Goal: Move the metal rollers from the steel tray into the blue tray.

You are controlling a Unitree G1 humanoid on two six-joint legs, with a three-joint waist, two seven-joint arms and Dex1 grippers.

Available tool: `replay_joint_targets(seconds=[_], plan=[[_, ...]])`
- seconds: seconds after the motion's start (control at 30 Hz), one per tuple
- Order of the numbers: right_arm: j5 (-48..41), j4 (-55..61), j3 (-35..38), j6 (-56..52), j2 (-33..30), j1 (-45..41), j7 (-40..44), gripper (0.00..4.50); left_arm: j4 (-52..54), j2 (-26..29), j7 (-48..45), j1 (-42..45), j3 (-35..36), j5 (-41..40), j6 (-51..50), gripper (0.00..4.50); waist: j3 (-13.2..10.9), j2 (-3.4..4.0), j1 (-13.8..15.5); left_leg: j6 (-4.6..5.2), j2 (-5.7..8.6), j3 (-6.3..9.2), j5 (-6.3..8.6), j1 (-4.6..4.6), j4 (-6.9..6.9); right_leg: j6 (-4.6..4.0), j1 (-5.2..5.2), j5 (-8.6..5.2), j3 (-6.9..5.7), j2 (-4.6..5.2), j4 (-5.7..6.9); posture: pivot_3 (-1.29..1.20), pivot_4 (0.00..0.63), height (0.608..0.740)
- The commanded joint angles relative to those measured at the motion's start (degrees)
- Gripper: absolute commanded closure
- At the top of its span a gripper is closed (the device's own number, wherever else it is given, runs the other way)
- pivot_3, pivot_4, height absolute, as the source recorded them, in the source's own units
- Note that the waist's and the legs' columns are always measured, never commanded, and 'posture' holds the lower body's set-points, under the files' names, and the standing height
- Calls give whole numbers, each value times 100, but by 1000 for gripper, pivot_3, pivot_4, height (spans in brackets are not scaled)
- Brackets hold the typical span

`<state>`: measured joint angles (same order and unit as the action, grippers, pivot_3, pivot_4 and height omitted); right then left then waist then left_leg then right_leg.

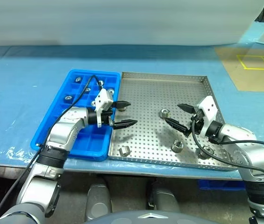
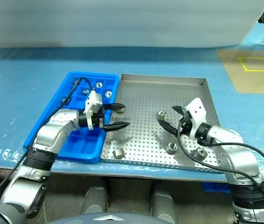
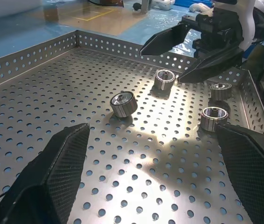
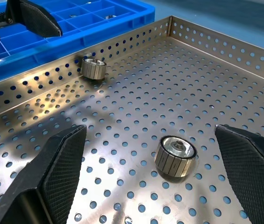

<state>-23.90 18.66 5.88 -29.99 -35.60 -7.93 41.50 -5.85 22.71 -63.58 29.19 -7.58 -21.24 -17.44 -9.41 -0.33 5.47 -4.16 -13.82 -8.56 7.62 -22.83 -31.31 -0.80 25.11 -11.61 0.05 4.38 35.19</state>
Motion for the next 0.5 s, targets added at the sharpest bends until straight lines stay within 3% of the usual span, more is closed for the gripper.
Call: replay_joint_targets(seconds=[0.03,0.5], plan=[[9,12,8,210,22,-17,65,12,144,-22,29,105,33,-6,140,0,0,0,0,0,0,0,0,0,0,0,0,0,0,0,0,-35,150,740],[138,-489,-233,291,103,-302,169,12,163,-43,186,76,7,140,255,0,1,1,5,0,0,0,0,2,-2,-1,-2,1,0,0,3,-8,150,740]])
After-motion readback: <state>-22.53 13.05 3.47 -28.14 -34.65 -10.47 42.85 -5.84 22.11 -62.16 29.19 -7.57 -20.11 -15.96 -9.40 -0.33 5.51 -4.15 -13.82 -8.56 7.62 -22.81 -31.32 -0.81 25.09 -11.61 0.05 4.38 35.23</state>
